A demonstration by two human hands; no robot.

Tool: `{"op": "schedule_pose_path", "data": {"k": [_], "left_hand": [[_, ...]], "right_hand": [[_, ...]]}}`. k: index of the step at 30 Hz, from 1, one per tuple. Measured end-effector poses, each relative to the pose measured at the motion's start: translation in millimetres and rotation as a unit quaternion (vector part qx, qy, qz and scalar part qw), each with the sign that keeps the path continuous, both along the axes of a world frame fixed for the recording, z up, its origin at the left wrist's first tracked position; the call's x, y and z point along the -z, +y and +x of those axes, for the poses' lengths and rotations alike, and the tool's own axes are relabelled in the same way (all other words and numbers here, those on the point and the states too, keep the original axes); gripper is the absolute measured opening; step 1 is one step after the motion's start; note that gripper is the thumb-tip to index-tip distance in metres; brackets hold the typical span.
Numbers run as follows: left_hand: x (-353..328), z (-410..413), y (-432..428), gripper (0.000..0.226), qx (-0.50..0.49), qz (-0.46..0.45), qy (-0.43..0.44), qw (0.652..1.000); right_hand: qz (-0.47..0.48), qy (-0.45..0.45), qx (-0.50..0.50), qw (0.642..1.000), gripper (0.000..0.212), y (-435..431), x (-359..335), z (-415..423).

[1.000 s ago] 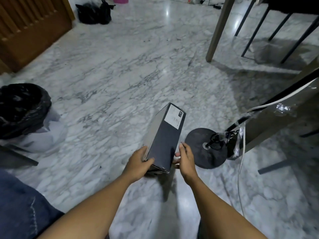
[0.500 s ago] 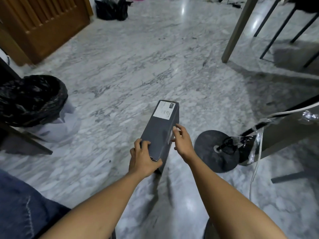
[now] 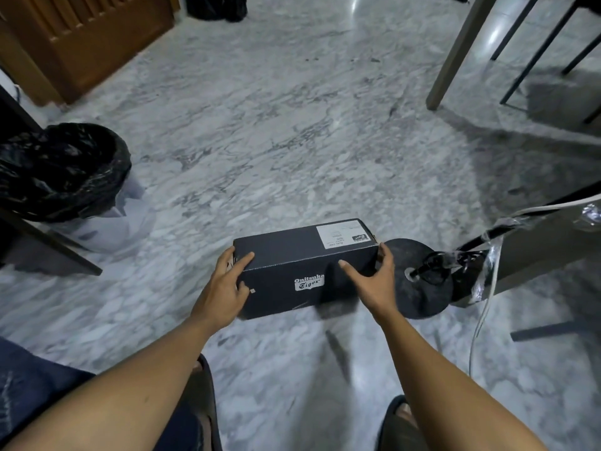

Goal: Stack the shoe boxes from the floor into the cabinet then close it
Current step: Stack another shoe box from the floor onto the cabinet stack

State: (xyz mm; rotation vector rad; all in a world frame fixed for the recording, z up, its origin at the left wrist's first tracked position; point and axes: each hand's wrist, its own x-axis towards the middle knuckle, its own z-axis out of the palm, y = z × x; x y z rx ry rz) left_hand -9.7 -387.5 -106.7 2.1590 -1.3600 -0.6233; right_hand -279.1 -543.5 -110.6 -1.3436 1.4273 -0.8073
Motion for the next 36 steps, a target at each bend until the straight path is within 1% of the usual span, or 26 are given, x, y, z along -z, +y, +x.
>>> {"op": "schedule_pose_path", "data": {"k": [4,6,8,9,11,13,15,17,20,22,24,25,27,28,31,34,36], "left_hand": [[6.5,-15.7,3.1,0.066,-0.04,-0.03,0.049,0.998],[8.1,-22.1,2.8,0.075,-0.091,-0.031,0.102,0.99],[4.8,-27.2,0.4,0.081,-0.169,-0.007,0.165,0.972],[2.3,-28.9,-1.5,0.08,-0.203,0.0,0.19,0.961],[-2.0,-28.9,-5.6,0.07,-0.27,-0.019,0.212,0.939],[-6.3,-24.5,-12.3,0.054,-0.334,-0.038,0.206,0.919],[-6.0,-19.3,-16.0,0.048,-0.355,-0.037,0.196,0.913],[-1.5,-16.8,-14.3,0.05,-0.336,-0.034,0.205,0.918],[4.3,-18.2,-5.8,0.07,-0.284,-0.001,0.22,0.933],[12.3,-18.2,0.6,0.091,-0.251,0.046,0.231,0.939],[25.1,-15.1,7.8,0.112,-0.228,0.101,0.246,0.937],[32.1,-12.4,11.2,0.114,-0.216,0.12,0.262,0.933],[40.6,-8.5,16.2,0.106,-0.185,0.133,0.274,0.934],[42.1,-6.3,17.8,0.103,-0.173,0.135,0.268,0.938],[29.8,-2.5,17.9,0.105,-0.154,0.105,0.251,0.95],[5.9,5.0,18.1,0.11,-0.152,0.025,0.249,0.956],[-18.0,14.2,20.4,0.108,-0.15,-0.032,0.225,0.962]], "right_hand": [[-0.005,0.06,-0.024,0.998,0.104,1.6,8.3,-9.6],[0.023,0.055,-0.04,0.997,0.102,7.4,20.2,-16.0],[0.045,0.024,-0.053,0.997,0.094,14.0,30.3,-21.2],[0.04,0.013,-0.057,0.998,0.09,16.2,34.4,-23.1],[0.03,0.009,-0.054,0.998,0.084,19.1,33.5,-23.3],[0.019,0.008,-0.041,0.999,0.079,18.7,27.6,-19.5],[0.031,-0.005,-0.009,0.999,0.08,18.2,18.8,-16.4],[0.049,-0.011,0.023,0.998,0.081,18.1,15.5,-17.6],[0.071,0.003,0.022,0.997,0.079,21.4,21.3,-23.9],[0.098,0.001,0.001,0.995,0.091,25.2,29.2,-24.8],[0.117,-0.011,-0.039,0.992,0.103,28.3,35.9,-24.5],[0.121,-0.014,-0.062,0.991,0.101,28.9,37.7,-24.2],[0.122,-0.023,-0.102,0.987,0.089,29.6,40.0,-24.0],[0.119,-0.027,-0.11,0.986,0.087,29.6,39.8,-23.5],[0.098,-0.039,-0.114,0.988,0.086,30.2,27.0,-18.2],[0.073,-0.063,-0.119,0.988,0.083,25.3,-1.1,-6.2],[0.05,-0.084,-0.123,0.988,0.083,22.0,-27.1,4.5]]}}
